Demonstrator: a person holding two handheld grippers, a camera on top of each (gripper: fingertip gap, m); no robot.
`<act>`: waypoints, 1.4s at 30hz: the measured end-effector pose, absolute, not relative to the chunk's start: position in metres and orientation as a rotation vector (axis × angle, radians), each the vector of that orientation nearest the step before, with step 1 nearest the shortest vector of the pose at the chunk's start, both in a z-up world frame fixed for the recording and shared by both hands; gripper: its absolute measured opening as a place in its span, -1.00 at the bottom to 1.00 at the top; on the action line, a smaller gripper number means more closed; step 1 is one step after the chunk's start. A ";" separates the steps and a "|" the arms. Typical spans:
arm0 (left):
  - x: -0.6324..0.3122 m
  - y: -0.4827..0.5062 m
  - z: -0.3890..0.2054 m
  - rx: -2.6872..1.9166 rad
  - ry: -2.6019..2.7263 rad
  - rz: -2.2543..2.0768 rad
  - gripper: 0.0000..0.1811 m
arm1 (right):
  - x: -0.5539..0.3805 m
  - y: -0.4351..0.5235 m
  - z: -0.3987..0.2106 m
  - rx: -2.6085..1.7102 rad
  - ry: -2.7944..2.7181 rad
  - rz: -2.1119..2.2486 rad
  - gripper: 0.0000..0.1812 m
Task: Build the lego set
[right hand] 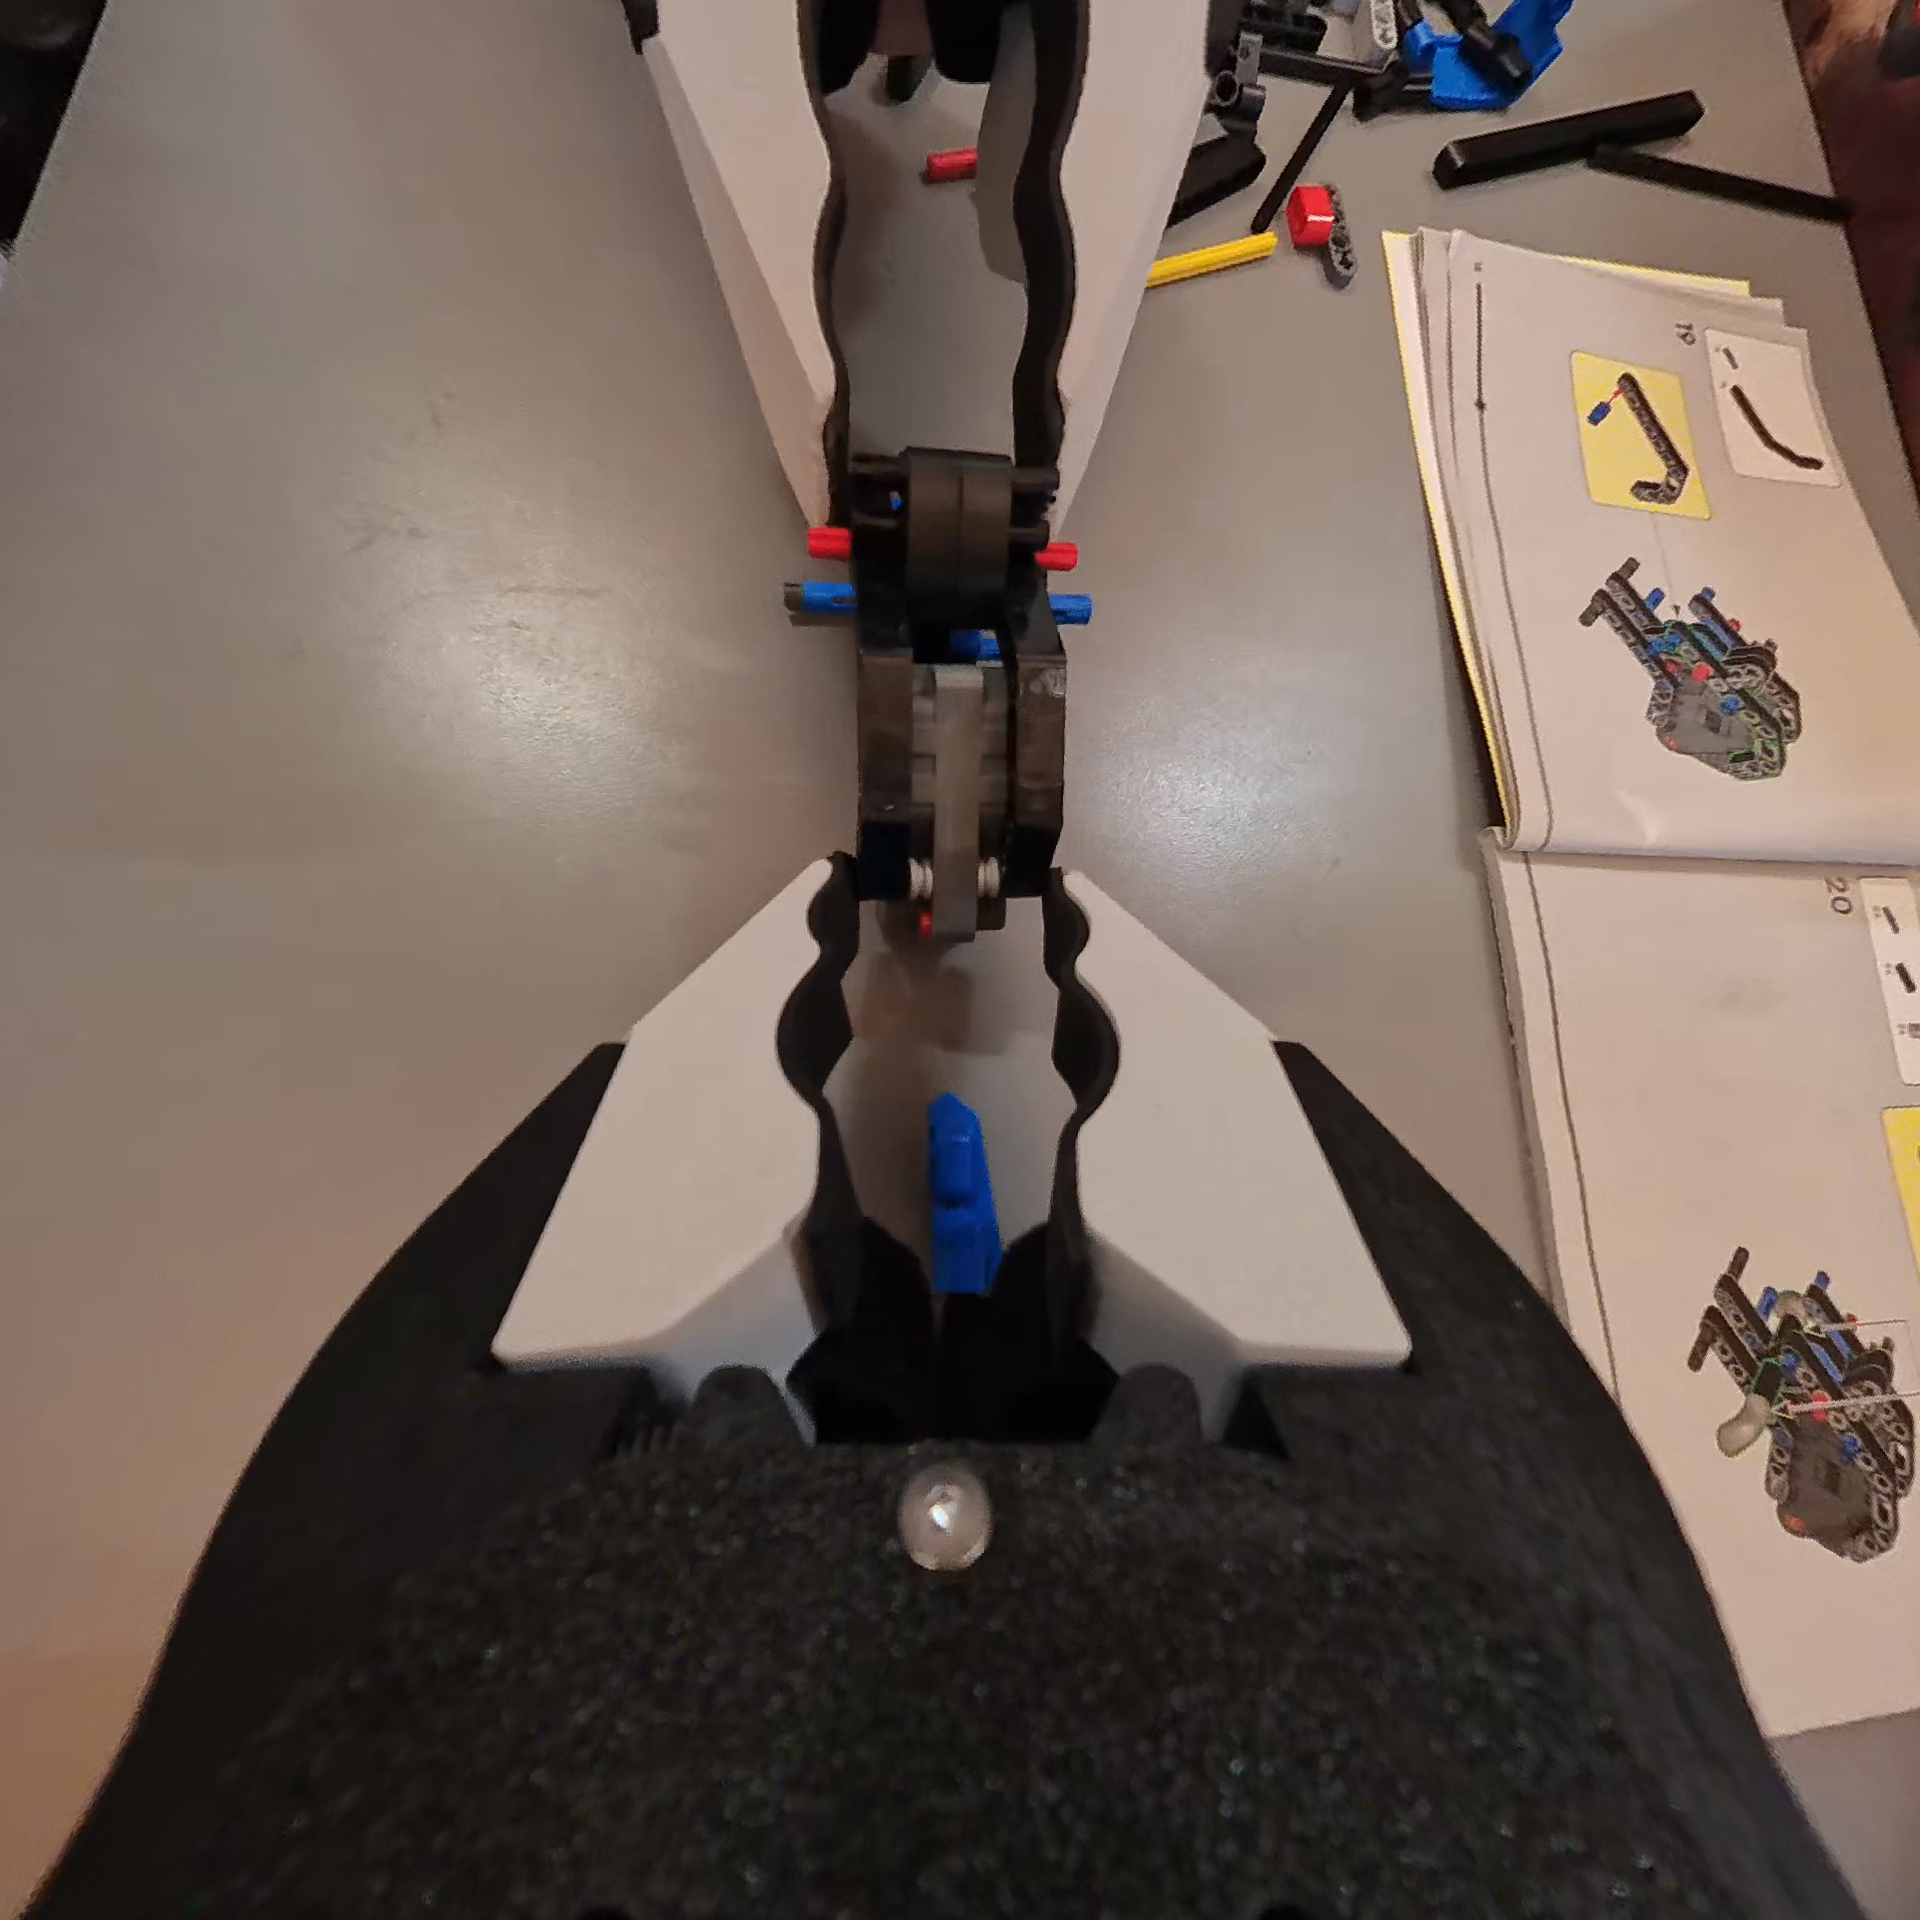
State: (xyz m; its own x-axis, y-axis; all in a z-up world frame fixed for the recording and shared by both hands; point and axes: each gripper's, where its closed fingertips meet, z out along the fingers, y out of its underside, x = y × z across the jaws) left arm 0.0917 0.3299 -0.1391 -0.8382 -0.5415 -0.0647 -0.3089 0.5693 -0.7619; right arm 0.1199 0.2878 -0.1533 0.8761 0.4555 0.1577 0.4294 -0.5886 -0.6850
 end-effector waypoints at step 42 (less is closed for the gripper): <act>0.094 0.331 -0.139 -0.711 2.500 -1.110 -0.66 | 0.116 0.299 -0.145 -2.249 -0.515 0.176 -0.62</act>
